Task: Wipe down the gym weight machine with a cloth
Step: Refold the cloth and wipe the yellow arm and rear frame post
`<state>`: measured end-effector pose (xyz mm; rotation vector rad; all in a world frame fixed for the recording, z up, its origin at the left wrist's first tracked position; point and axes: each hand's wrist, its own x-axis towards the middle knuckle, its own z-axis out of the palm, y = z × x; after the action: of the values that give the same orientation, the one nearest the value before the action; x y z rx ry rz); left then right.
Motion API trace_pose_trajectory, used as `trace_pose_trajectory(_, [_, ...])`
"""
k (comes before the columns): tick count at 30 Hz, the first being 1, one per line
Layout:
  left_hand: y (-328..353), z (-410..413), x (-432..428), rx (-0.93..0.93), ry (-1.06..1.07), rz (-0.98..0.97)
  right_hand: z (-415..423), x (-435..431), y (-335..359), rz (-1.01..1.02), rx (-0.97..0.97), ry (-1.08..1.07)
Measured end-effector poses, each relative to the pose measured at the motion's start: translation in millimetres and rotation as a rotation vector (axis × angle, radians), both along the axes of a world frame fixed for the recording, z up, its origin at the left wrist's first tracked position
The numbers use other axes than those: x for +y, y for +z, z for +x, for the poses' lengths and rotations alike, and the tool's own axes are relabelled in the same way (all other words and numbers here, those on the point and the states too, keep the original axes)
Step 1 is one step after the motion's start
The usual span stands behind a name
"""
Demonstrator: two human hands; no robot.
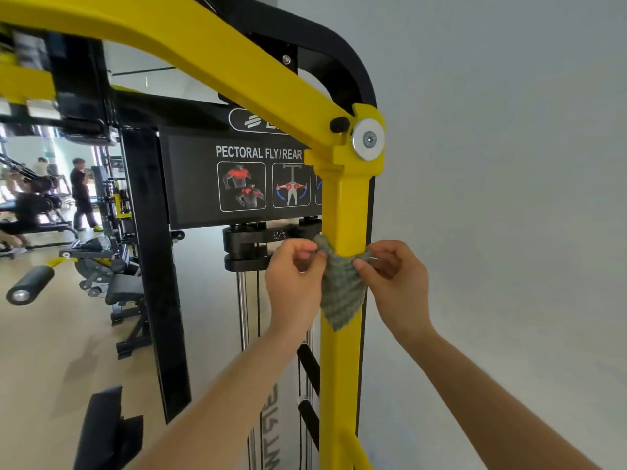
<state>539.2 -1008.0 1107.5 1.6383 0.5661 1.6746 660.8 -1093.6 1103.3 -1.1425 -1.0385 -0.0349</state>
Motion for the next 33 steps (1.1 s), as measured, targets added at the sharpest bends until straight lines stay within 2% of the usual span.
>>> trace_pose_trajectory(4, [32, 2, 6, -0.041, -0.041, 0.022, 1, 5, 32, 0.050, 0.008, -0.005])
trace_pose_trajectory(10, [79, 4, 14, -0.133, -0.192, -0.101, -1, 14, 77, 0.152, 0.077, -0.010])
trace_pose_trajectory(17, [94, 7, 24, -0.155, -0.234, -0.130, -5, 21, 94, 0.245, 0.152, -0.014])
trace_pose_trajectory(21, [85, 5, 26, -0.107, -0.224, -0.060, -9, 19, 86, 0.241, 0.115, -0.016])
trace_pose_trajectory(26, [50, 0, 27, 0.033, -0.241, 0.033, -13, 14, 46, 0.120, 0.006, -0.049])
trace_pose_trajectory(29, [18, -5, 25, 0.087, -0.267, 0.013, -12, 9, 16, 0.048, -0.027, -0.081])
trace_pose_trajectory(33, [-34, -11, 21, 0.175, -0.326, -0.124, -10, 3, -33, -0.084, -0.068, -0.113])
